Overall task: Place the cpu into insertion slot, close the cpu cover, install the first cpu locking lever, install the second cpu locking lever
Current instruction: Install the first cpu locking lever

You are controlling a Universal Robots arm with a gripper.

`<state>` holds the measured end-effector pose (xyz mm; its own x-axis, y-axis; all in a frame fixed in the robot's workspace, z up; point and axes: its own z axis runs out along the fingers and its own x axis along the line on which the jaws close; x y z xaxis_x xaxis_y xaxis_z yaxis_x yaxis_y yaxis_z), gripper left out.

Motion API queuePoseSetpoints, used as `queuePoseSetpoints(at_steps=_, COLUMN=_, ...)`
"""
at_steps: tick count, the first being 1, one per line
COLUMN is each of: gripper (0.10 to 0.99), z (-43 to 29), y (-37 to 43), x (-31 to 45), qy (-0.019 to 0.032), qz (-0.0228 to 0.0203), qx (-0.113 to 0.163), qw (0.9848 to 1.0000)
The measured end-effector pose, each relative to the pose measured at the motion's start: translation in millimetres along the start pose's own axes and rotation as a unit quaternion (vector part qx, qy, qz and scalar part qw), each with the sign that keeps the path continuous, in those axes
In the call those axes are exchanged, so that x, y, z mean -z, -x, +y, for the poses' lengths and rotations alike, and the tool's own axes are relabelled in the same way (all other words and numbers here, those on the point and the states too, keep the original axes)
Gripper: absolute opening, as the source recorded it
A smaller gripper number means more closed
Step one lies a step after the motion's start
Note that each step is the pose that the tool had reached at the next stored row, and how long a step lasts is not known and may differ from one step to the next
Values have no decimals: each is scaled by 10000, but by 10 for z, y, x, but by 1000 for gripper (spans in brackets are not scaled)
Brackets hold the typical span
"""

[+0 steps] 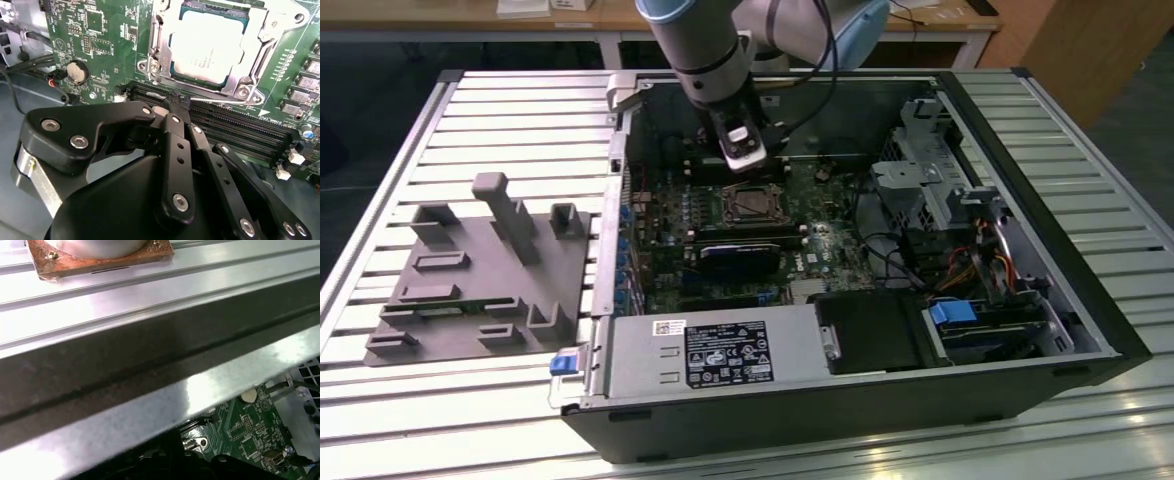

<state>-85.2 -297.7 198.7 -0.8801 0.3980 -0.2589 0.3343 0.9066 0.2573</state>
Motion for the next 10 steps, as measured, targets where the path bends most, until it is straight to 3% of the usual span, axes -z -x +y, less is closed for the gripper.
queuePoseSetpoints(at_steps=10, gripper=102, z=17, y=8, x=-35, qy=-48, qz=20, qx=-5, qw=10000)
